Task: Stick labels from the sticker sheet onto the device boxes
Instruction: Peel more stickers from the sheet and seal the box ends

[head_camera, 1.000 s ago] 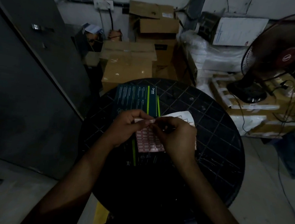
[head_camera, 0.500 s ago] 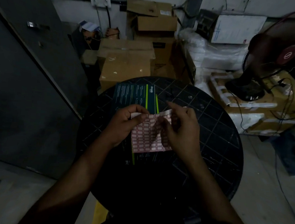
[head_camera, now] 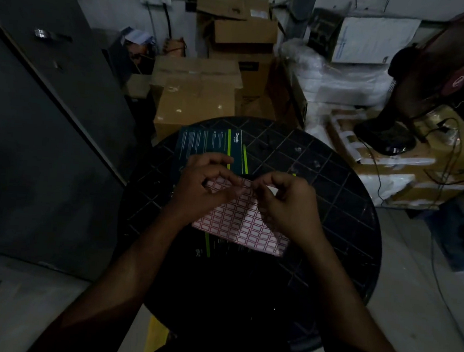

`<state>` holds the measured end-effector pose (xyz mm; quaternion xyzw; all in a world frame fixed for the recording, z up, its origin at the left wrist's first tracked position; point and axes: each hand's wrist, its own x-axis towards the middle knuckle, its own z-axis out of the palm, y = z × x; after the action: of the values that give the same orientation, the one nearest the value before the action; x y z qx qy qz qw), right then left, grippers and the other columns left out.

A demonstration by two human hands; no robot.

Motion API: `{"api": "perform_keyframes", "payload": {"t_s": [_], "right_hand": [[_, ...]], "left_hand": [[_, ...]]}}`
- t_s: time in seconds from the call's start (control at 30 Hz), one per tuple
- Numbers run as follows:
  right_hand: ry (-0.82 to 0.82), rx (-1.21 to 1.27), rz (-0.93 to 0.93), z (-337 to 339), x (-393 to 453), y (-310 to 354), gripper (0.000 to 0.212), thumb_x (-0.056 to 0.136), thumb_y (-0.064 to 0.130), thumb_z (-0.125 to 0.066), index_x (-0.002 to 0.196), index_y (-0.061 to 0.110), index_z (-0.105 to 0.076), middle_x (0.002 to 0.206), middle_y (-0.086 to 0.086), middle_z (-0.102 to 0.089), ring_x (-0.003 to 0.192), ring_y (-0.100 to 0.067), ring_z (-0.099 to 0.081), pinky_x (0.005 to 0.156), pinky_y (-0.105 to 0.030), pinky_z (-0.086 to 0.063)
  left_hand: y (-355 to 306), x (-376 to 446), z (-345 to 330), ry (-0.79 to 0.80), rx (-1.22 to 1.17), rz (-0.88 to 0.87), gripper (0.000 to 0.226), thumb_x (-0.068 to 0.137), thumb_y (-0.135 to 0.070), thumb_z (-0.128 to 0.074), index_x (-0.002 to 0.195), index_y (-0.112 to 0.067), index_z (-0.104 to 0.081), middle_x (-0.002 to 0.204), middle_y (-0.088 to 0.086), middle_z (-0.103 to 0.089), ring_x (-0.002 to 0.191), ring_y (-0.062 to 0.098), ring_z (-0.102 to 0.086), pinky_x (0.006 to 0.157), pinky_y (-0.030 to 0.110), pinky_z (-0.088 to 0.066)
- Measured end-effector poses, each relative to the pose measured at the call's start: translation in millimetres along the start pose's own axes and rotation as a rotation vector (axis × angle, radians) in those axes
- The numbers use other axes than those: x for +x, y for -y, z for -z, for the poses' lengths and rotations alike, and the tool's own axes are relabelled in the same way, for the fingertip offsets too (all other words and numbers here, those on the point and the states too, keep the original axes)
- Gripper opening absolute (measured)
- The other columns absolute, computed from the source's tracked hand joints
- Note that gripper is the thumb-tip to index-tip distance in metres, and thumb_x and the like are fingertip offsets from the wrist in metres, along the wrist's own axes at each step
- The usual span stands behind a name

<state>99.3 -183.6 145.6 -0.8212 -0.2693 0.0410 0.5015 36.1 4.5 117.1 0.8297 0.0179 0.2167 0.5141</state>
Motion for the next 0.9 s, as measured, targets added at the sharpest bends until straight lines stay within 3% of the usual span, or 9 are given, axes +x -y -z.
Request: {"api": "perform_keyframes", "payload": {"t_s": [0.13,0.23,0.3,0.33,0.4,0.47,0.7,0.8,0.9], "right_hand": [[0.076,0.15,-0.054,0.7,3.9,-3.6,0.018,0.1,0.013,-0.06,0.087,0.012,-0.073,0.05,0.027,-0.058,0.041,0.002,-0.053,0.045,-0.007,-0.036],[0.142,0.248,-0.062,2.8,5.5,-6.5,0.02,0.101,0.002,-0.055,0.096,-0.009,-0.07,0.05,0.026,-0.059,0.046,0.011,-0.056,0.045,-0.004,-0.038],[0.162,0.276,-0.058,4.2,5.6,-2.3,0.019,0.099,0.003,-0.057,0.099,-0.009,-0.072,0.058,0.021,-0.066,0.05,0.01,-0.059,0.048,-0.005,-0.041],[0.162,0.275,-0.053,3.9,5.9,0.6,0.017,0.098,0.005,-0.06,0.098,-0.005,-0.074,0.068,0.015,-0.072,0.057,0.007,-0.064,0.056,-0.007,-0.045],[0.15,0.26,-0.026,1.2,6.1,3.4,0.014,0.096,0.01,-0.065,0.097,0.002,-0.077,0.088,0.0,-0.078,0.081,-0.007,-0.073,0.075,-0.029,-0.057],[0.14,0.259,-0.002,-1.2,6.6,3.0,0.013,0.095,0.01,-0.067,0.097,0.004,-0.078,0.094,-0.005,-0.078,0.092,-0.02,-0.074,0.087,-0.045,-0.058],[0.21,0.237,0.028,1.3,9.6,-1.4,0.015,0.095,0.009,-0.065,0.099,0.004,-0.078,0.096,-0.005,-0.079,0.093,-0.023,-0.075,0.089,-0.05,-0.058],[0.252,0.246,0.039,4.5,10.7,-2.8,0.014,0.095,0.005,-0.064,0.099,0.001,-0.077,0.094,-0.004,-0.079,0.09,-0.018,-0.075,0.086,-0.041,-0.059],[0.308,0.284,0.042,8.9,10.6,-4.3,0.016,0.097,-0.002,-0.059,0.103,-0.01,-0.072,0.07,0.012,-0.074,0.061,0.003,-0.067,0.062,-0.01,-0.049]], "left_hand": [[-4.4,0.5,-2.9,-0.034,0.072,-0.019,0.017,0.071,-0.042,-0.079,0.086,-0.037,-0.073,0.124,-0.013,-0.06,0.126,0.014,-0.041,0.096,0.018,-0.037],[-3.6,0.9,-2.3,-0.038,0.076,-0.019,0.017,0.072,-0.043,-0.079,0.087,-0.038,-0.072,0.121,-0.014,-0.061,0.124,0.015,-0.042,0.095,0.012,-0.033],[-2.4,0.7,-2.3,-0.031,0.096,-0.031,0.02,0.073,-0.048,-0.075,0.089,-0.037,-0.073,0.121,-0.015,-0.062,0.124,0.015,-0.042,0.095,0.008,-0.031],[-2.2,0.4,-2.5,-0.019,0.098,-0.037,0.022,0.074,-0.05,-0.073,0.09,-0.035,-0.073,0.122,-0.015,-0.063,0.124,0.016,-0.042,0.095,0.007,-0.029],[-2.3,-0.4,-3.0,-0.005,0.087,-0.05,0.024,0.075,-0.051,-0.072,0.089,-0.032,-0.074,0.122,-0.016,-0.064,0.124,0.017,-0.041,0.096,0.009,-0.029],[-2.1,-0.8,-2.2,-0.022,0.07,-0.062,0.023,0.073,-0.05,-0.073,0.086,-0.031,-0.074,0.121,-0.015,-0.065,0.124,0.018,-0.042,0.097,0.013,-0.03],[-3.2,-2.1,-0.3,-0.034,0.026,-0.052,0.008,0.074,-0.047,-0.073,0.078,-0.042,-0.069,0.12,-0.016,-0.066,0.124,0.018,-0.043,0.097,0.017,-0.031],[-3.5,-1.8,-2.3,-0.033,0.029,-0.045,0.009,0.073,-0.044,-0.071,0.078,-0.037,-0.071,0.119,-0.017,-0.067,0.123,0.017,-0.043,0.097,0.022,-0.032],[-4.9,-1.2,-2.6,-0.028,0.025,-0.021,0.014,0.072,-0.041,-0.067,0.084,-0.037,-0.071,0.119,-0.019,-0.066,0.123,0.015,-0.043,0.097,0.023,-0.033]]}}
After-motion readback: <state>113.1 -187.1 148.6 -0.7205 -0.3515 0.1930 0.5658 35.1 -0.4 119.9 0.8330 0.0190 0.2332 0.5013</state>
